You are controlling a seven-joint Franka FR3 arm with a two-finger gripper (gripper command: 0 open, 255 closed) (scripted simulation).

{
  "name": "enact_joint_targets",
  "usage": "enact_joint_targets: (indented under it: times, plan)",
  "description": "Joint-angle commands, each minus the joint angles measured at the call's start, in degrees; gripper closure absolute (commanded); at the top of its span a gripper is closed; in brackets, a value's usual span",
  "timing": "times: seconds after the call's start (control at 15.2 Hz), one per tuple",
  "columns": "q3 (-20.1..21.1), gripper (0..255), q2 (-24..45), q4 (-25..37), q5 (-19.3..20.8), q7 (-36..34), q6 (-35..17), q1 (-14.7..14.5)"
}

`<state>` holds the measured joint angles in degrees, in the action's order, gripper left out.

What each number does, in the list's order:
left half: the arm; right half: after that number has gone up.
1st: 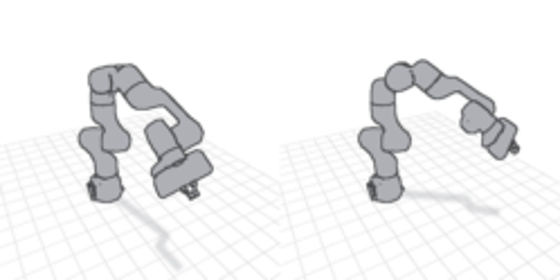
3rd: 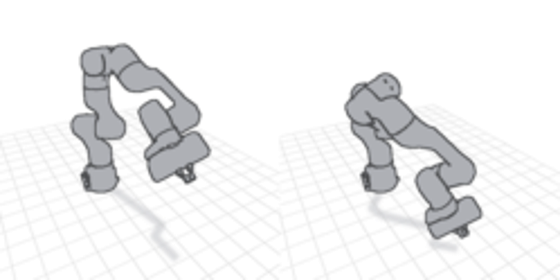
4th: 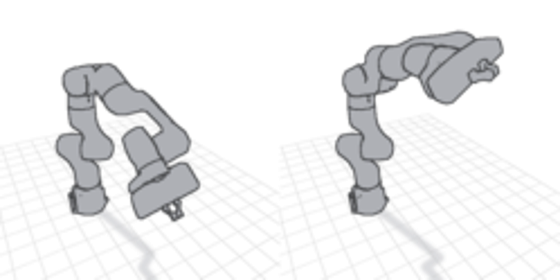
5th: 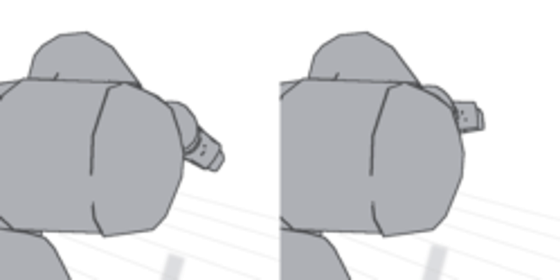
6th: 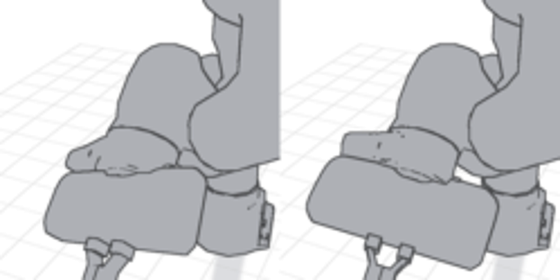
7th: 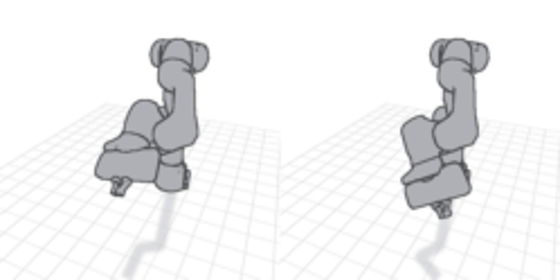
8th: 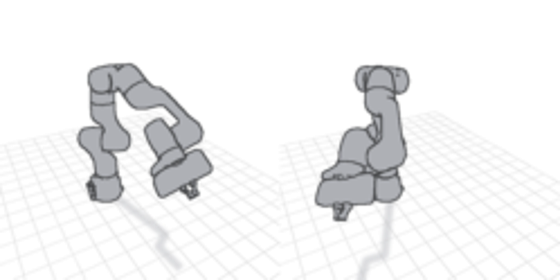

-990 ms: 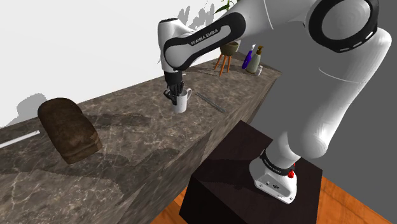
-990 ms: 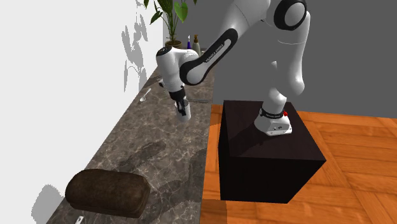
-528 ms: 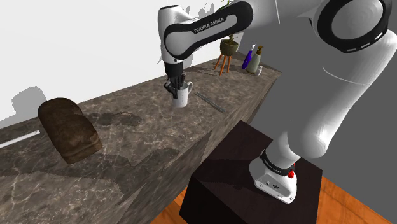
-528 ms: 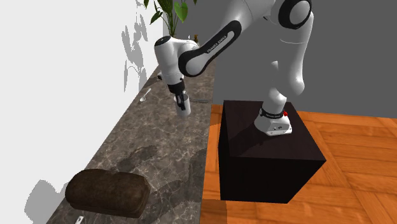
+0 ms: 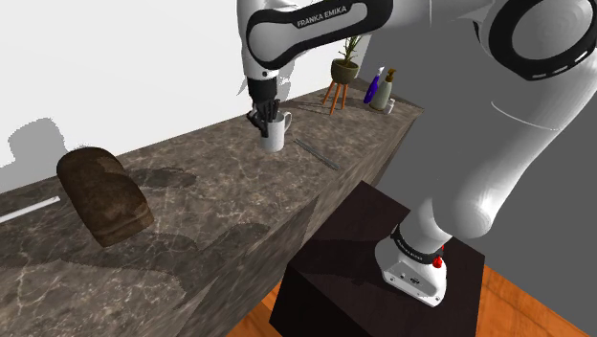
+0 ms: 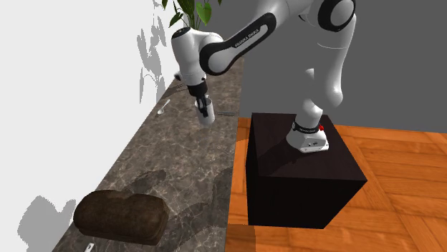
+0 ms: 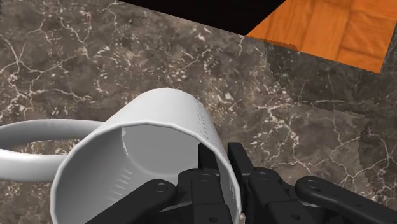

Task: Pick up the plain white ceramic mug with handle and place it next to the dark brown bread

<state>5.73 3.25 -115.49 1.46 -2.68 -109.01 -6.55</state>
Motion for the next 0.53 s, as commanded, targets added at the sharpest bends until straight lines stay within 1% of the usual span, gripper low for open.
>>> enact_joint_targets:
  times: [0.0,0.26,0.46]
  plan:
    - [0.0,255,-0.6,0.8,-0.1,0.1,1.4,0.0]
    - [0.0,255,-1.4,2.4,-0.2,0.2,3.8,0.0]
    - [1.7,255,2.3,7.1,-0.2,-3.4,4.9,-1.9]
